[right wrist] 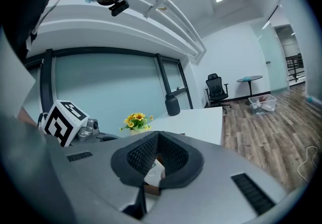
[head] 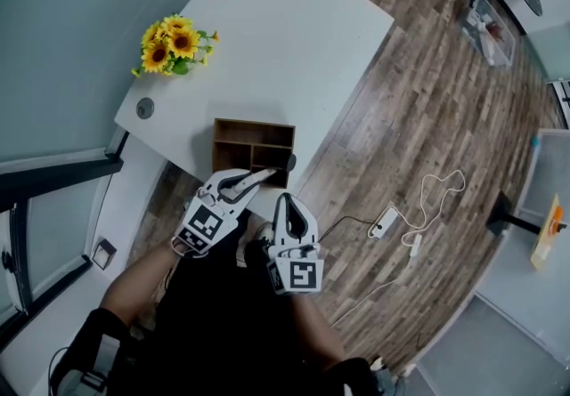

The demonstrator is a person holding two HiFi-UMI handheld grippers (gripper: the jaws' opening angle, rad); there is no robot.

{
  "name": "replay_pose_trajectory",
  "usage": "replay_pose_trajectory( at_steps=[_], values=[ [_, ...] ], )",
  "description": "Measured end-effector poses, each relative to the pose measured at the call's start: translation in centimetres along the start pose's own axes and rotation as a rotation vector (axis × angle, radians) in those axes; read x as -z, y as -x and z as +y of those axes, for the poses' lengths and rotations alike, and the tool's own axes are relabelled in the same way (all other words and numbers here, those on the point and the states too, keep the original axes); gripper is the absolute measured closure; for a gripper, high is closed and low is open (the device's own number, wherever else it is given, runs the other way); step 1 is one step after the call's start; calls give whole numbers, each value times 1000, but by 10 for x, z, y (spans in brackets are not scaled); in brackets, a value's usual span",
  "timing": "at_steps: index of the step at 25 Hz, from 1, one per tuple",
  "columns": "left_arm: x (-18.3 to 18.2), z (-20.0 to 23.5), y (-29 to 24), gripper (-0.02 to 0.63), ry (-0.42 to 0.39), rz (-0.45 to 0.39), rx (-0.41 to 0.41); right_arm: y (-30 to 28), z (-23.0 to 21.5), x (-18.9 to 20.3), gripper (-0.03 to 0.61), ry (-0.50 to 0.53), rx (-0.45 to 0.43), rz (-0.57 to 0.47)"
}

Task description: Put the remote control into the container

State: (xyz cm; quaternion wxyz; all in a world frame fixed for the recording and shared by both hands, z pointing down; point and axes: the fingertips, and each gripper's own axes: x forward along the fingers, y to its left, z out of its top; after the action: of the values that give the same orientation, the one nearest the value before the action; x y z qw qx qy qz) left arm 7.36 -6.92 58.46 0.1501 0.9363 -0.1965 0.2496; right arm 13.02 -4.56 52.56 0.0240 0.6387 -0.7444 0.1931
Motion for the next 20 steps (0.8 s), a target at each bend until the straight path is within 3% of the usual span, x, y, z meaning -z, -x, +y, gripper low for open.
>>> replay_pose_trajectory(
  at_steps=[20],
  values=[
    [11,4,-12,517,61,-13,4,-1,2,5,574,1,9,18]
  ],
)
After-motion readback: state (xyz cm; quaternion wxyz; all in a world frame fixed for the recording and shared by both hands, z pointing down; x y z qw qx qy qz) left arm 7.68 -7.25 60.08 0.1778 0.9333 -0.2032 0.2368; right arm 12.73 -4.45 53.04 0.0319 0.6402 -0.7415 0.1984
